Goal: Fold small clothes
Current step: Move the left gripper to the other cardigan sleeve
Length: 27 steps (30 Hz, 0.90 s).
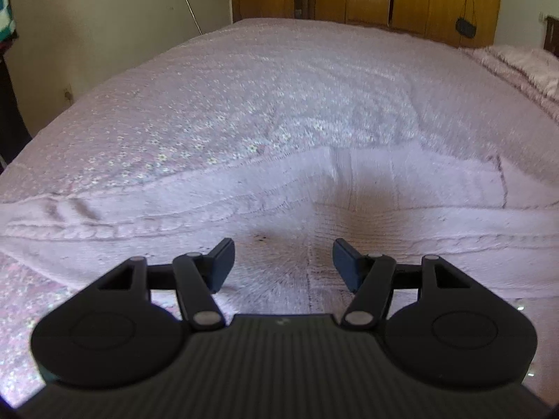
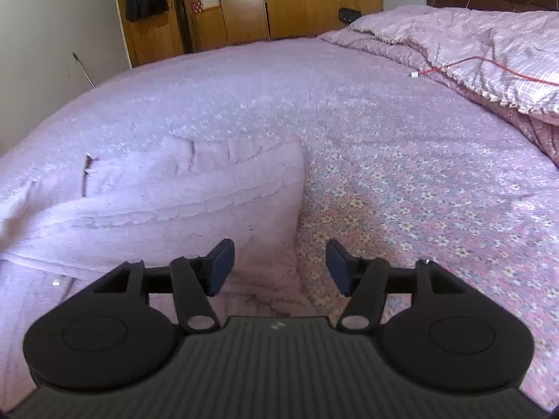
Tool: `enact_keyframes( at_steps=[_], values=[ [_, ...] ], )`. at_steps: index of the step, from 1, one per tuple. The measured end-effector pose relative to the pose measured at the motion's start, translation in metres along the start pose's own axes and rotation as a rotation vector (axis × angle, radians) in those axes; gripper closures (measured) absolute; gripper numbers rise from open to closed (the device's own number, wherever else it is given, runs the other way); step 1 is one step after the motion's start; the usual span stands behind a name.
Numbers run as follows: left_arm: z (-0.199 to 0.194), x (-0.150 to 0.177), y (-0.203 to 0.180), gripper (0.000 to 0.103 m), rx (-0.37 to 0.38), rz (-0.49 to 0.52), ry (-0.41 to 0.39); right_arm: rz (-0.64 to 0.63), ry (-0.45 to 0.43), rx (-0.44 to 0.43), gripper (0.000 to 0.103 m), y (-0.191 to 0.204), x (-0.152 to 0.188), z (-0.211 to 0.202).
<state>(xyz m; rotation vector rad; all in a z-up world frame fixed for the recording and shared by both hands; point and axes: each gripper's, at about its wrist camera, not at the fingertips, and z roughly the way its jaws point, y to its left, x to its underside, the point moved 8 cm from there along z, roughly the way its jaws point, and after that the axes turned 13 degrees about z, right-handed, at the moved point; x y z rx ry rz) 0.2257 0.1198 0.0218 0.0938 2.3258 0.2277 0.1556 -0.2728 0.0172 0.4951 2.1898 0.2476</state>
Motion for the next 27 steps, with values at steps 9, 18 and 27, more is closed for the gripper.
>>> enact_keyframes(
  at_steps=[9, 18, 27],
  values=[
    [-0.06, -0.008, 0.031, 0.039, 0.008, 0.004, -0.029, 0.077, -0.025, -0.089, 0.025, 0.015, 0.002, -0.077],
    [-0.112, -0.028, 0.096, 0.039, -0.002, 0.051, -0.028, 0.113, 0.001, -0.136, 0.018, 0.031, 0.029, -0.128],
    [-0.118, -0.01, 0.154, 0.034, -0.027, -0.009, -0.039, 0.128, 0.075, -0.129, 0.017, 0.046, 0.064, -0.135]
  ],
)
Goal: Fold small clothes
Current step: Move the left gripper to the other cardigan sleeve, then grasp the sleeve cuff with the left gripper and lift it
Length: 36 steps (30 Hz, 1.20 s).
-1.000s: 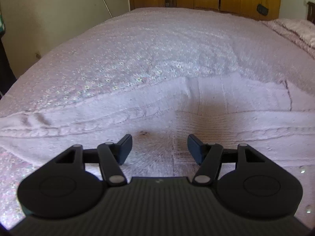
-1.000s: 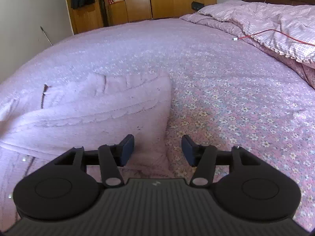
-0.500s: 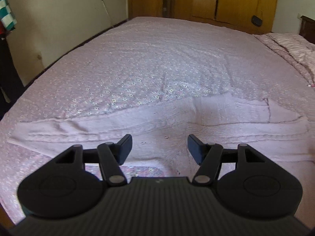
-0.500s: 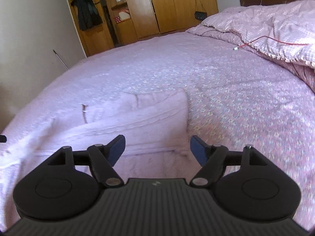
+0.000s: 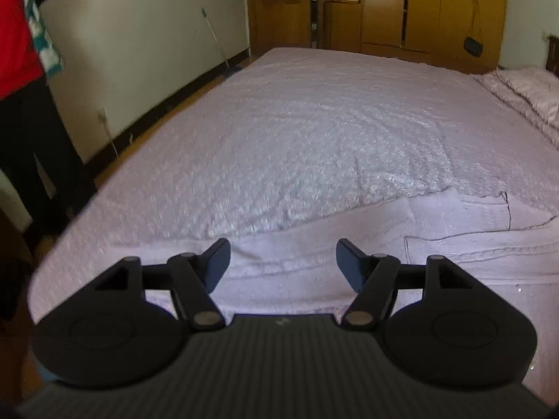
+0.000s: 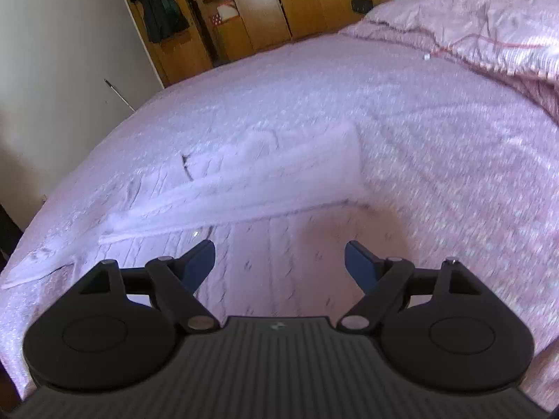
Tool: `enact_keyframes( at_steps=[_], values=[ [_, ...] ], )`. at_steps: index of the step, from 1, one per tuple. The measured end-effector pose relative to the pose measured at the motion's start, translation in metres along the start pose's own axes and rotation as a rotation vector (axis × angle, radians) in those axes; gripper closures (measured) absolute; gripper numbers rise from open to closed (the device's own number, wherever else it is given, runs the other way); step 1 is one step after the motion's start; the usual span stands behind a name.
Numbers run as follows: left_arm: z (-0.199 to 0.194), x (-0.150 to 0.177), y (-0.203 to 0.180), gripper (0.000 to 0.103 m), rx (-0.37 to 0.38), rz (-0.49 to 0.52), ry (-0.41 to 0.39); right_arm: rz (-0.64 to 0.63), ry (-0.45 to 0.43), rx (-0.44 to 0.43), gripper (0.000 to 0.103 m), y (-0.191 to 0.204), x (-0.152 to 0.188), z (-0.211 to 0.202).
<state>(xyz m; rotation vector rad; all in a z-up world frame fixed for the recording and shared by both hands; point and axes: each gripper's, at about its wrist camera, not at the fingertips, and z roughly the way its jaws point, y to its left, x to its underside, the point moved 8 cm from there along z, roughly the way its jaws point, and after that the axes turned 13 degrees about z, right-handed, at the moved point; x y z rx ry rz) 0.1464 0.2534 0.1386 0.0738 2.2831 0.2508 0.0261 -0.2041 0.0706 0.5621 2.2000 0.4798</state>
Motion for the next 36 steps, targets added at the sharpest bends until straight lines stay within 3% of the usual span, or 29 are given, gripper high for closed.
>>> enact_keyframes(
  at_steps=[4, 11, 18, 23, 27, 32, 33, 34, 35, 36],
  values=[
    [0.026, 0.032, 0.014, 0.034, 0.08, -0.142, 0.022, 0.002, 0.035, 0.011, 0.016, 0.006, 0.017, 0.005],
    [0.082, 0.083, 0.05, 0.035, 0.069, -0.385, 0.093, 0.013, 0.077, 0.036, 0.015, 0.015, 0.032, 0.018],
    [0.122, 0.113, 0.081, 0.035, 0.077, -0.626, 0.098, -0.001, 0.115, 0.072, 0.015, 0.023, 0.049, 0.035],
    [0.135, 0.111, 0.093, 0.033, 0.083, -0.662, 0.003, -0.029, 0.087, 0.113, 0.015, 0.021, 0.046, 0.039],
    [0.148, 0.11, 0.103, 0.025, 0.14, -0.72, -0.086, -0.01, 0.095, 0.148, 0.015, 0.015, 0.043, 0.046],
    [0.159, 0.104, 0.11, 0.027, 0.159, -0.699, -0.124, -0.033, 0.059, 0.199, 0.015, 0.013, 0.038, 0.051],
    [0.16, 0.102, 0.11, 0.029, 0.15, -0.687, -0.125, -0.047, 0.061, 0.21, 0.015, 0.012, 0.038, 0.052],
    [0.162, 0.101, 0.11, 0.04, 0.131, -0.674, -0.121, -0.059, 0.064, 0.212, 0.015, 0.013, 0.039, 0.053],
    [0.163, 0.101, 0.111, 0.063, 0.105, -0.659, -0.113, -0.064, 0.067, 0.209, 0.015, 0.013, 0.039, 0.053],
    [0.165, 0.102, 0.113, 0.078, 0.082, -0.647, -0.097, -0.062, 0.068, 0.205, 0.015, 0.013, 0.039, 0.053]
  ],
)
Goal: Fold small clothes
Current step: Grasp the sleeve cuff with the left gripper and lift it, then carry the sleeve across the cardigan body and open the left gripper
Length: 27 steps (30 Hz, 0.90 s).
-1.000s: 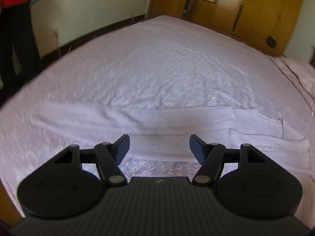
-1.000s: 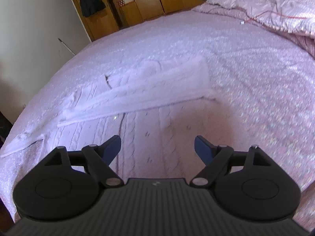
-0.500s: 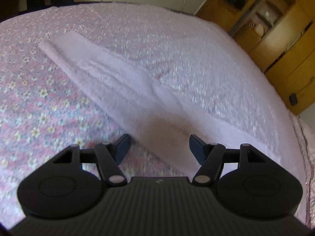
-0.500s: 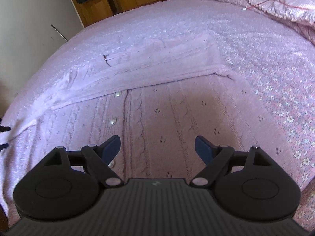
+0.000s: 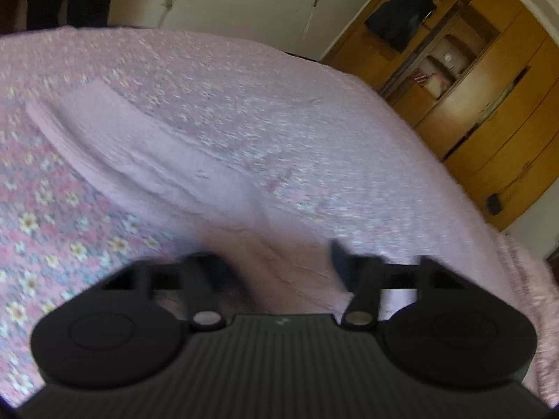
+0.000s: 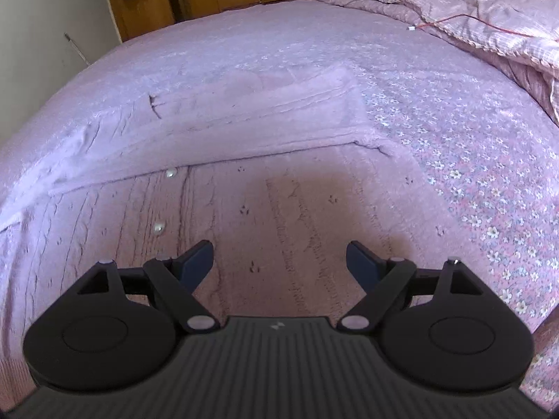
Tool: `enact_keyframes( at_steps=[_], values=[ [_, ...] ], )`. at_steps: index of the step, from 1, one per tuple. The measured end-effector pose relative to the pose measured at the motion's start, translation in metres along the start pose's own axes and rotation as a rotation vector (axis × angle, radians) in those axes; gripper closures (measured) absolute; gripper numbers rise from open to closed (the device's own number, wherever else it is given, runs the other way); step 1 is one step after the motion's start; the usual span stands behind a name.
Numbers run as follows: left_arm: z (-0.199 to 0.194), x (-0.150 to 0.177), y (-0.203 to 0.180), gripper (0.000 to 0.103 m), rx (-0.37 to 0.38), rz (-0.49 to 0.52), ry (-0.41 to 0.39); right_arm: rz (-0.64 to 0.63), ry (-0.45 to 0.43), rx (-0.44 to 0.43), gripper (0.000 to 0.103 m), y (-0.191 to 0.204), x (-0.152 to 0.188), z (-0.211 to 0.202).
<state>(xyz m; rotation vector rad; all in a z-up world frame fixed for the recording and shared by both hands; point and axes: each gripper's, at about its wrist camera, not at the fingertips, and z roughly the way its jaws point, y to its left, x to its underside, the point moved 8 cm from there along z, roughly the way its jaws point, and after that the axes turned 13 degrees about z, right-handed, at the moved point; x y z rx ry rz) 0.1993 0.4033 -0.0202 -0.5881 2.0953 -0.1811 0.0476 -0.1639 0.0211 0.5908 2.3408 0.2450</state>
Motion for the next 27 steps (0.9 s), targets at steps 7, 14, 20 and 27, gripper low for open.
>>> enact_keyframes(
  at_steps=[7, 14, 20, 27],
  values=[
    [-0.009, 0.001, 0.007, 0.094, 0.041, -0.048, -0.019, 0.04, -0.002, -0.012, 0.015, -0.007, 0.0, 0.0],
    [-0.043, -0.018, -0.028, 0.094, 0.142, -0.018, -0.116, 0.064, 0.002, -0.019, 0.015, -0.015, -0.001, -0.001],
    [-0.069, -0.023, -0.095, 0.094, 0.234, 0.081, -0.147, 0.092, 0.0, -0.031, 0.015, -0.02, -0.002, -0.003],
    [-0.076, -0.01, -0.171, 0.094, 0.342, 0.135, -0.149, 0.115, -0.02, -0.065, 0.015, -0.023, -0.005, -0.012]
  ],
)
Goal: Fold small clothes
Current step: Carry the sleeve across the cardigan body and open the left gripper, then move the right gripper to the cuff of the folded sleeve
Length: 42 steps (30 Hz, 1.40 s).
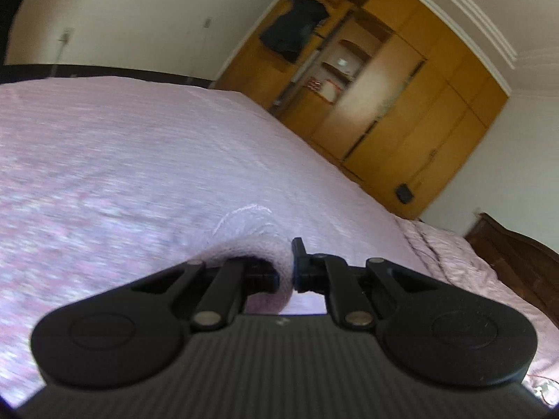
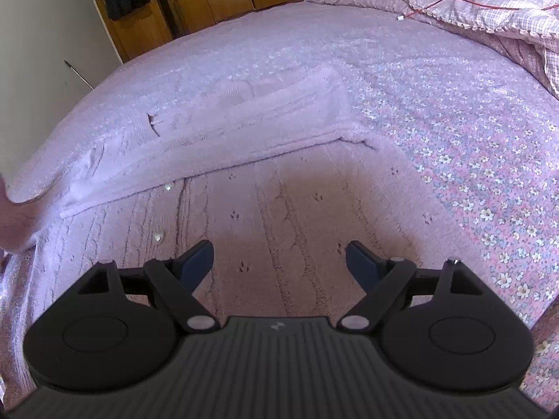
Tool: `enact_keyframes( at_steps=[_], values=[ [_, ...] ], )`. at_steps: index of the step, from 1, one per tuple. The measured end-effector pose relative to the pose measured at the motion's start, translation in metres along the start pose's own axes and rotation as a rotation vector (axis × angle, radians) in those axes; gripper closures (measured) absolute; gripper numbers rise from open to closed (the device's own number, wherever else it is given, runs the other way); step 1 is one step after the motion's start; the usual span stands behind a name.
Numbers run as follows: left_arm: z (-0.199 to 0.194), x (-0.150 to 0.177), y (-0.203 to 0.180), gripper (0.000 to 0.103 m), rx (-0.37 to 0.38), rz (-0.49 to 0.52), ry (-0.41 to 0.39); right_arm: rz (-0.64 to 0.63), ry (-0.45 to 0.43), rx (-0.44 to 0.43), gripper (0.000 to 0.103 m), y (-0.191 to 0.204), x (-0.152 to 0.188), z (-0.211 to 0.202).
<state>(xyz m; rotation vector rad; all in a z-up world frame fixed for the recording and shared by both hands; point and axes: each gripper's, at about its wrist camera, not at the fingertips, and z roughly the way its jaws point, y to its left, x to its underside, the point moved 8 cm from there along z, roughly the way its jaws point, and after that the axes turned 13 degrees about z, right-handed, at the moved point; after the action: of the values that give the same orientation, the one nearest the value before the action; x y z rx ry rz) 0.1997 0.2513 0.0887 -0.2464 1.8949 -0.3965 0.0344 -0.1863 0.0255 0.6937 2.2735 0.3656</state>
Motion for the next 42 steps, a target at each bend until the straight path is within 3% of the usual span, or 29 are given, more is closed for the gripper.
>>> enact_keyframes(
  at_steps=[9, 16, 21, 27, 29, 33, 42],
  values=[
    [0.025, 0.029, -0.09, 0.094, 0.113, 0.073, 0.066, 0.048, -0.016, -0.025, 0.015, -0.016, -0.004, -0.011],
    [0.047, 0.085, -0.13, 0.094, 0.131, 0.17, 0.203, 0.104, -0.004, -0.029, 0.015, -0.035, -0.004, -0.011],
    [0.061, 0.131, -0.133, 0.094, 0.108, 0.209, 0.316, 0.126, 0.006, -0.03, 0.015, -0.045, 0.0, -0.011],
    [0.063, 0.161, -0.128, 0.091, 0.075, 0.239, 0.429, 0.126, 0.004, -0.031, 0.015, -0.049, 0.003, -0.011],
    [0.06, 0.166, -0.128, 0.075, 0.064, 0.268, 0.454, 0.129, 0.0, -0.027, 0.015, -0.048, 0.003, -0.011],
    [0.039, 0.171, -0.129, 0.061, 0.068, 0.335, 0.452, 0.135, -0.003, -0.022, 0.015, -0.043, 0.002, -0.01],
    [-0.003, 0.181, -0.108, 0.061, -0.006, 0.428, 0.468, 0.066, 0.119, -0.145, 0.015, 0.014, 0.006, 0.009]
  ],
)
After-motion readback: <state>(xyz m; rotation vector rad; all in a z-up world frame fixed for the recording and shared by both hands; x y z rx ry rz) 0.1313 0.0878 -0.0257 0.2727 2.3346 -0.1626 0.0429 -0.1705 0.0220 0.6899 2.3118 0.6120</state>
